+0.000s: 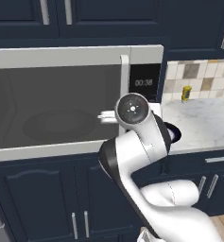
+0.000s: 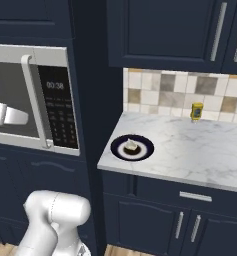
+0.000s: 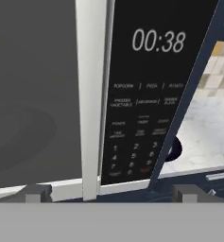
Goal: Pick the garlic from the counter and place it in the microwave. Then turn on the microwave.
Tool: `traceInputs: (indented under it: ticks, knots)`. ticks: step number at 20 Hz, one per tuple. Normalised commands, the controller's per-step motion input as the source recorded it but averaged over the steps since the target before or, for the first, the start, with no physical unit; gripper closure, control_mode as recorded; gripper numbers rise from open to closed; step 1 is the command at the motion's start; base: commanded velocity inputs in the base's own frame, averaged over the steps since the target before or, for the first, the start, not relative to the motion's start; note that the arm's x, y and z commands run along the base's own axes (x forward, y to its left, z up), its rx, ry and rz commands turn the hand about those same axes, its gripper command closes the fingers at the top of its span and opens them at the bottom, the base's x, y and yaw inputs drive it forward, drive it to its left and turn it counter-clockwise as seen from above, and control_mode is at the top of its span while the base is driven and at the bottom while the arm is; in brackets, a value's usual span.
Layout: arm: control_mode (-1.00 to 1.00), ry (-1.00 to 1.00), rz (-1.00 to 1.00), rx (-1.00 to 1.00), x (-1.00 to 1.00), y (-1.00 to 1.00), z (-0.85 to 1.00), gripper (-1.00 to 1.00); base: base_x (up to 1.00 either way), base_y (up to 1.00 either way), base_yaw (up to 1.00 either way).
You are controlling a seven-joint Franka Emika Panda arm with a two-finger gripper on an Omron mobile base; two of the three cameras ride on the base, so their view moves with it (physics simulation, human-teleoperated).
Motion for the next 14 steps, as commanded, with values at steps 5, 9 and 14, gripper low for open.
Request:
traceInputs:
  ticks: [5,9,14]
  knots:
    - [-1.0,0.0,0.0,0.01,0.36,0.0,0.0,-1.0,0.0,0.0,0.0]
    - [-1.0,0.01,0.0,0.05,0.38,0.0,0.0,-1.0,0.0,0.0,0.0]
    - [-1.0,0.0,0.0,0.08,0.38,-0.06,0.0,-1.0,0.0,0.0,0.0]
